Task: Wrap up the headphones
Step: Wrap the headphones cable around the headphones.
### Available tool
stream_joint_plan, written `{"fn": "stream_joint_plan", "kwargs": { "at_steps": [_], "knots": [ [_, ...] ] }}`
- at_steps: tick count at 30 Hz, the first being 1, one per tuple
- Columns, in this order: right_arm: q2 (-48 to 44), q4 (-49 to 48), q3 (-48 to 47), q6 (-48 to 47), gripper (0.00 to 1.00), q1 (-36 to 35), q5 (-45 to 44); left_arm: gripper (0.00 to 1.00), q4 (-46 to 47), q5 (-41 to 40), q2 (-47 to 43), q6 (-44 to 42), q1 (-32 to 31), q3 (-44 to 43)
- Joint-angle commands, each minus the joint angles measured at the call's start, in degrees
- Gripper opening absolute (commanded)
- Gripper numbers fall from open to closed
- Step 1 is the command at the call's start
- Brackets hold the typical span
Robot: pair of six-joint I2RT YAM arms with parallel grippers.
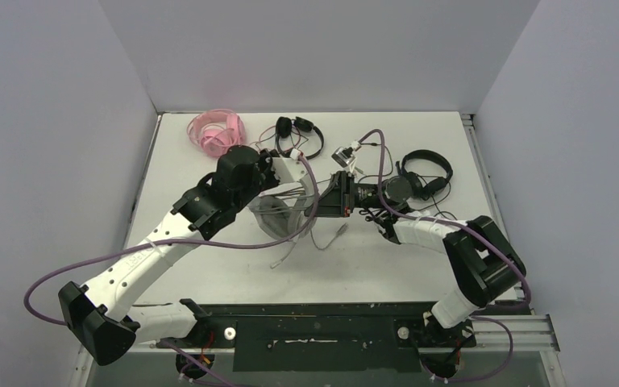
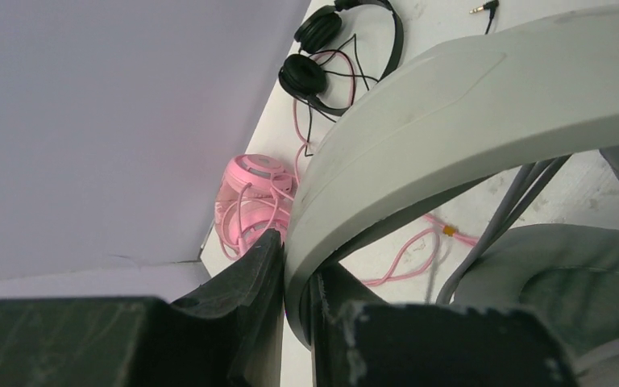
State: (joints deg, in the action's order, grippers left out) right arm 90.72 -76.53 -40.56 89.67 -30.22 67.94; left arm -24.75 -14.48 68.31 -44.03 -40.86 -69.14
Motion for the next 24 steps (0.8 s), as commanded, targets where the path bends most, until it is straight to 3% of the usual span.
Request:
{"fn": "stream_joint_plan", "kwargs": {
  "at_steps": [1, 4, 7, 11, 16, 24],
  "knots": [
    [-5.0, 11.3, -3.6, -13.0, 0.13, -0.5, -4.0, 0.0, 11.4, -2.2, -1.7, 8.2, -0.4, -1.2],
    [-8.8, 23.6, -4.5, -20.7, 0.17, 1.0, -4.5, 0.0, 11.8, -1.6, -2.4, 8.0, -0.4, 0.1],
    [-13.8, 44.6, -5.9, -37.2, 0.19, 3.1, -7.3, 0.0, 10.0, -1.1, -2.3, 8.5, -0.3, -1.0],
    [-20.7, 60.8, -5.9, -53.5, 0.26, 5.3, -12.5, 0.0, 8.5, 0.0, -2.5, 9.8, -0.3, -1.9],
    [-26.0, 68.8, -4.7, -59.7, 0.36, 7.8, -14.8, 0.0, 7.2, 2.5, -2.3, 14.2, 0.3, -2.1],
    [-35.4, 75.9, -3.0, -64.7, 0.47, 8.5, -27.7, 0.0, 0.3, 11.0, 1.7, 34.1, 6.4, -9.7]
  ]
}}
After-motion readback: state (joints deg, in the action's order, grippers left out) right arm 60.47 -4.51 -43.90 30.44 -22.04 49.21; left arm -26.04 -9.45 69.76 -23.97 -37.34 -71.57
